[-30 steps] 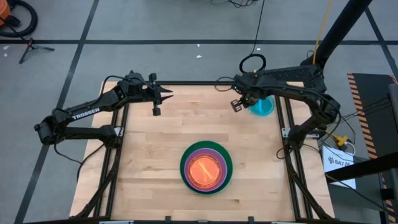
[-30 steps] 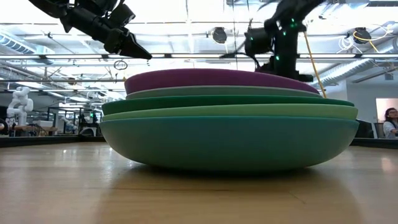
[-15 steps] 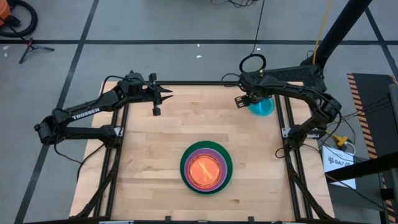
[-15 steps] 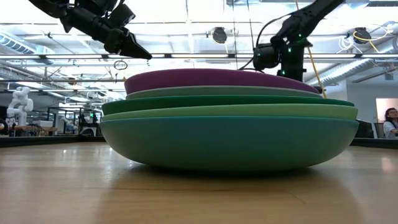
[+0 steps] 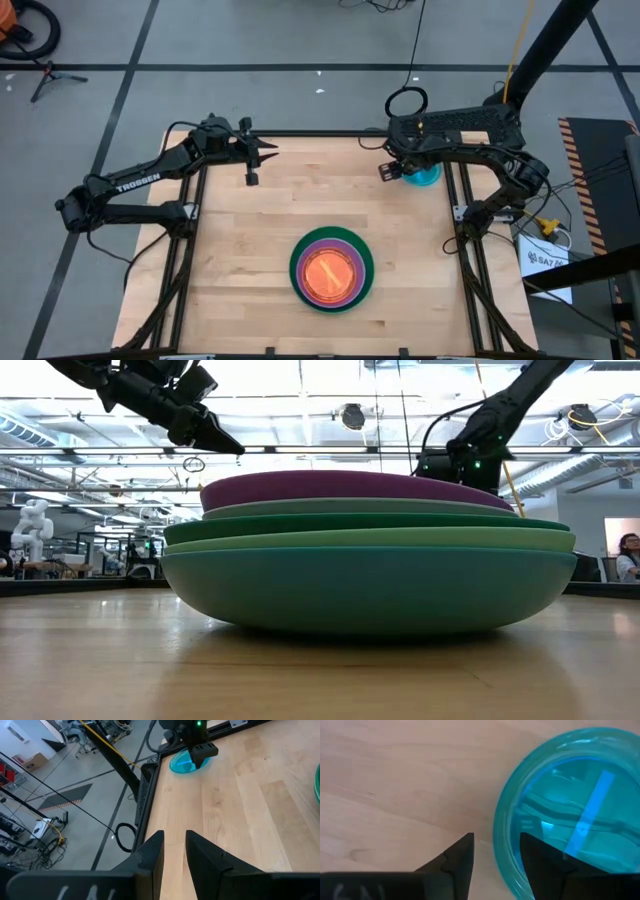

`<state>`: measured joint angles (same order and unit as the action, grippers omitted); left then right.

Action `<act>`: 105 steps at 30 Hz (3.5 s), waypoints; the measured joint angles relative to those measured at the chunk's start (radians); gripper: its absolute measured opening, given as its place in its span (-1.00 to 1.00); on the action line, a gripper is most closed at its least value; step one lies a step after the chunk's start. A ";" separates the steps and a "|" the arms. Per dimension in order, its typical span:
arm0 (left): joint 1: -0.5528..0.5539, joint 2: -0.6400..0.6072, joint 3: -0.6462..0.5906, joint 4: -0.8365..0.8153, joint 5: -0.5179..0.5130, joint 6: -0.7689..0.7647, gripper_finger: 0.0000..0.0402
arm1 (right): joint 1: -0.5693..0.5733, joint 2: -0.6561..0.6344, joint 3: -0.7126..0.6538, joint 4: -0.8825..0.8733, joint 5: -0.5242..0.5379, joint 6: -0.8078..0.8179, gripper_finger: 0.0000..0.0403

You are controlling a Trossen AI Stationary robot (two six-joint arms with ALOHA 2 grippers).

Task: Stack plastic plates
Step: Stack the transparent blue plate on the transparent orange plate, then move the stacked plates to the center of the table

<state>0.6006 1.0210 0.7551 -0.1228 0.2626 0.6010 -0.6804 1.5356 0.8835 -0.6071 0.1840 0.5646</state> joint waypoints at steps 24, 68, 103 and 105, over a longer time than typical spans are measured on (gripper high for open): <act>0.000 0.000 0.000 0.014 0.000 0.001 -0.56 | 0.001 -0.003 -0.144 0.182 0.053 -0.053 -0.38; -0.197 0.000 0.000 -0.013 0.000 -0.531 -0.56 | 0.839 -0.014 0.366 -0.033 -0.081 -0.527 -1.00; -1.103 0.000 0.000 0.032 -0.737 -0.766 -0.56 | 1.182 0.220 0.365 0.360 -0.002 -0.321 -0.42; -1.124 0.000 0.000 0.000 -0.738 -0.765 -0.56 | 1.185 0.211 0.365 0.359 -0.001 -0.299 -0.38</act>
<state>-0.5233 1.0210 0.7551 -0.1223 -0.4750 -0.1644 0.5051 1.7471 1.2480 -0.2477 0.1829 0.2657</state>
